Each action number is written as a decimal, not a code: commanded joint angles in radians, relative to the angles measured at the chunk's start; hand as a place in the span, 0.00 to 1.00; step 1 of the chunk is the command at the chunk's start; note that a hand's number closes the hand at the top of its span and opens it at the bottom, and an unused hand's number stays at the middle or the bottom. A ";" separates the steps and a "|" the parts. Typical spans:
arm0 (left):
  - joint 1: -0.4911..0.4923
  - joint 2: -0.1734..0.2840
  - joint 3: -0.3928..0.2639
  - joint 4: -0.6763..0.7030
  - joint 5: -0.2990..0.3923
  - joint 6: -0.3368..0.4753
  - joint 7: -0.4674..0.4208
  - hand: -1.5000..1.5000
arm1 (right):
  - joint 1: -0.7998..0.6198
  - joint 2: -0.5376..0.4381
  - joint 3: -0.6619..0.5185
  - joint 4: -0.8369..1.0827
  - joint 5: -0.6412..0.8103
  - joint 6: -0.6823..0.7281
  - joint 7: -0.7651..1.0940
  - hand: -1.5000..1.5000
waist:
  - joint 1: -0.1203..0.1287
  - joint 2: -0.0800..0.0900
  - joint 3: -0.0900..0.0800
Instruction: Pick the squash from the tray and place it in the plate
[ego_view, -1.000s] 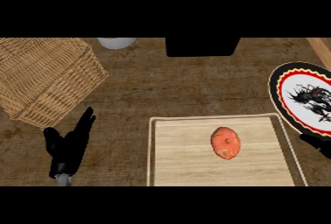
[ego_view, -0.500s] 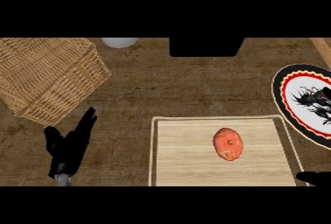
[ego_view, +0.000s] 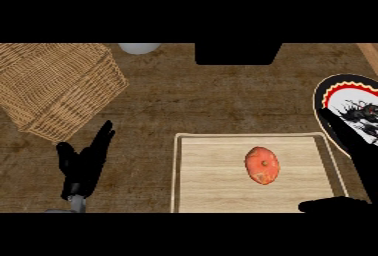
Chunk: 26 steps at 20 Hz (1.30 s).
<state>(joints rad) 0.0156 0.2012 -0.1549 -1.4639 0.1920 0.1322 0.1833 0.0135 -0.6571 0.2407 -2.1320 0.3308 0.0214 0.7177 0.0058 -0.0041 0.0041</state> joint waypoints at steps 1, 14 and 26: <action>-0.023 0.007 0.028 0.044 0.034 -0.045 0.031 0.50 | -0.065 0.101 0.112 0.142 0.127 -0.014 0.021 0.00 | 0.004 0.007 -0.004; -0.046 -0.036 0.045 0.049 -0.025 -0.042 0.049 0.50 | -0.111 0.315 0.194 0.192 0.265 0.068 0.112 0.00 | -0.005 0.004 -0.004; 0.006 -0.088 0.037 -0.001 -0.060 -0.035 0.050 0.50 | -0.083 0.384 0.186 0.256 0.396 0.111 0.104 0.00 | -0.005 0.004 -0.004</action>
<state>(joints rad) 0.0238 0.1439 -0.1125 -1.4854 0.1306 0.1010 0.2178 -0.0687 -0.3380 0.3977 -1.9223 0.6639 0.1533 0.8301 0.0016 -0.0045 0.0052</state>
